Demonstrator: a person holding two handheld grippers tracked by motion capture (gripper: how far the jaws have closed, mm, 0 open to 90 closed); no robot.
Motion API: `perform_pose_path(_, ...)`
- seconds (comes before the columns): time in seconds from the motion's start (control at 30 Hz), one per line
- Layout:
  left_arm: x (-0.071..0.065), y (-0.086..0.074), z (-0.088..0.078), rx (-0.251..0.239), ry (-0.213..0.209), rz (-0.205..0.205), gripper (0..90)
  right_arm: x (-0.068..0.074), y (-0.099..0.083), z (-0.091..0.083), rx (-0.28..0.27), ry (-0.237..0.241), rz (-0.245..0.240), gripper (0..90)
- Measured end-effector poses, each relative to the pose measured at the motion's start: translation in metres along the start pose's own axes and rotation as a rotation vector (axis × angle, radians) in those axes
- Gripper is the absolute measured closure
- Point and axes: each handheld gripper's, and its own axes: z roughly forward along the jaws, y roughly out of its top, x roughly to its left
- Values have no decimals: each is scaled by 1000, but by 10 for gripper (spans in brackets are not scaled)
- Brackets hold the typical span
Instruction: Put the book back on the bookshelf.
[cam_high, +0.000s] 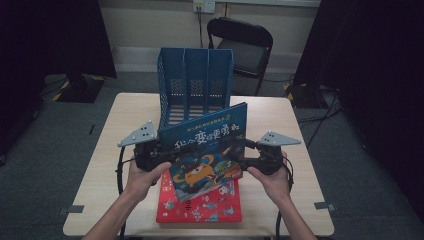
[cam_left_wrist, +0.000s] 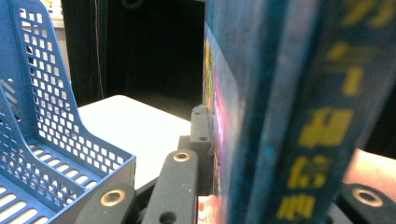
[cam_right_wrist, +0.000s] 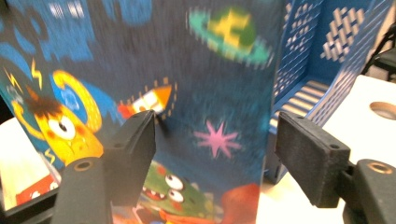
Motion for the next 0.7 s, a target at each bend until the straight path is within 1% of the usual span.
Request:
perform_pose_path(0.03, 0, 0, 0, 3, 4, -1, 816, 0, -2, 2, 4, 7, 1, 271)
perform_pose_path(0.07, -1, -1, 1, 24, 9, -1, 813, 0, -3, 3, 10, 21, 3, 272)
perform_pose_path(0.1, -2, -4, 2, 57, 11, 7, 811, 0, -5, 5, 17, 33, -2, 284)
perform_pose_path(0.13, -1, -7, 3, 53, 6, 0, 810, 1, -5, 6, 28, 43, -9, 290)
perform_pose_path(0.17, -1, -8, 3, 38, 14, -9, 812, 3, -5, 7, 30, 38, -25, 289)
perform_pose_path(0.2, -1, -8, 3, 42, 28, -13, 814, 5, -5, 8, 31, 27, -38, 295)
perform_pose_path(0.23, 1, -7, 3, 48, 27, -15, 816, 5, -4, 8, 38, 17, -42, 301)
perform_pose_path(0.27, 2, -7, 4, 41, 28, -19, 819, 5, -3, 9, 43, 13, -45, 303)
perform_pose_path(0.33, 6, -6, 3, 45, 28, -29, 823, 5, -2, 12, 46, 0, -50, 302)
perform_pose_path(0.37, 8, -5, 3, 45, 31, -24, 823, 5, -1, 13, 46, 0, -50, 306)
perform_pose_path(0.47, 9, 0, 1, 49, 53, 35, 814, 5, 3, 19, 38, -16, -61, 307)
perform_pose_path(0.53, 9, 2, -2, 40, 70, 49, 811, 5, 7, 23, 24, -14, -68, 306)
perform_pose_path(0.57, 9, 1, -3, 45, 72, 56, 811, 5, 7, 26, 15, -11, -70, 306)
perform_pose_path(0.63, 11, -3, -6, 39, 80, 51, 802, 7, 6, 29, 20, -7, -76, 307)
perform_pose_path(0.7, 12, -6, -8, 24, 83, 39, 790, 10, 3, 30, 9, -14, -94, 319)
